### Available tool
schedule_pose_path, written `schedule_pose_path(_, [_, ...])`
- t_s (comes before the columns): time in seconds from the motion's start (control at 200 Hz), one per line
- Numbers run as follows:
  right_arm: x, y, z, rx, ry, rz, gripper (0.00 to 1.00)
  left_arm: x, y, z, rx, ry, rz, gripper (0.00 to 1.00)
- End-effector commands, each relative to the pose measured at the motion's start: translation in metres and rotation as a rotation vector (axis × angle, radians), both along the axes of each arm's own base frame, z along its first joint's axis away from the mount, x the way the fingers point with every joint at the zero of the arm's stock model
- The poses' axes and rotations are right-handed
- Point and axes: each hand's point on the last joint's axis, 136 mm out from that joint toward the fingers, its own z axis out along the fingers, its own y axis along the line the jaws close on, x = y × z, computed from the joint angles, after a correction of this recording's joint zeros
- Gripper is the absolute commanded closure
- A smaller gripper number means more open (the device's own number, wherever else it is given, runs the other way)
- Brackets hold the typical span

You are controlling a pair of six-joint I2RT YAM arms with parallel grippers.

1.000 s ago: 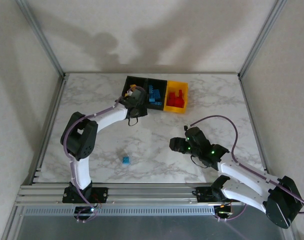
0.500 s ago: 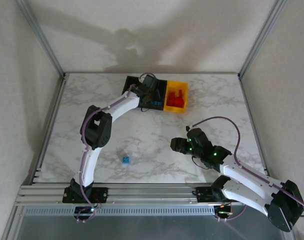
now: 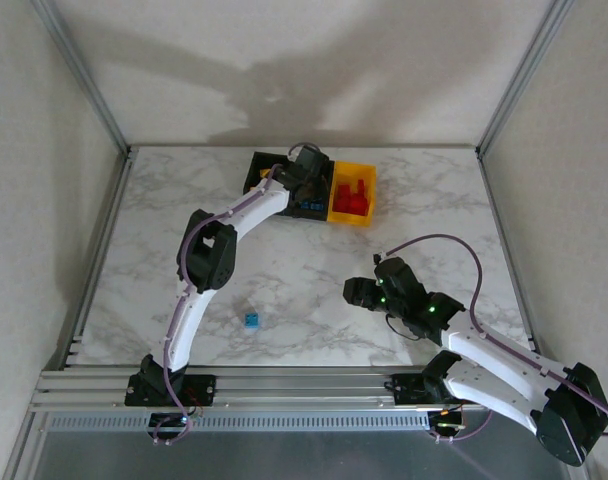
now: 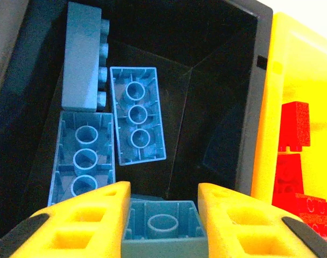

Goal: Sort the legos into containers by color

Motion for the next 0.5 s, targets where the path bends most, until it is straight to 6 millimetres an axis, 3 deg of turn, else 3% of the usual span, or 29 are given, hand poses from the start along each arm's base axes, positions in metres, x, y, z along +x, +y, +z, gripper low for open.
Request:
schedule_pose_path(0.0, [0.0,-0.002,0.005,-0.005,-0.013,-0.013,0.34,-0.001,0.0,0.0,0.017,0.012,0.013,0.62])
schedule_pose_path(0.25, [0.0,-0.002,0.007,0.003,-0.016,-0.009,0.34,-0.001,-0.002,0.015,0.006,-0.012,0.003,0.52])
schedule_pose_path(0.406, [0.0,-0.003,0.011,0.009,-0.026,-0.012,0.34,-0.004,-0.003,0.031,-0.002,-0.029,-0.004,0.55])
schedule_pose_path(0.491, [0.0,-0.002,0.012,0.015,-0.033,-0.009,0.34,-0.013,-0.006,0.051,-0.012,-0.049,-0.024,0.55])
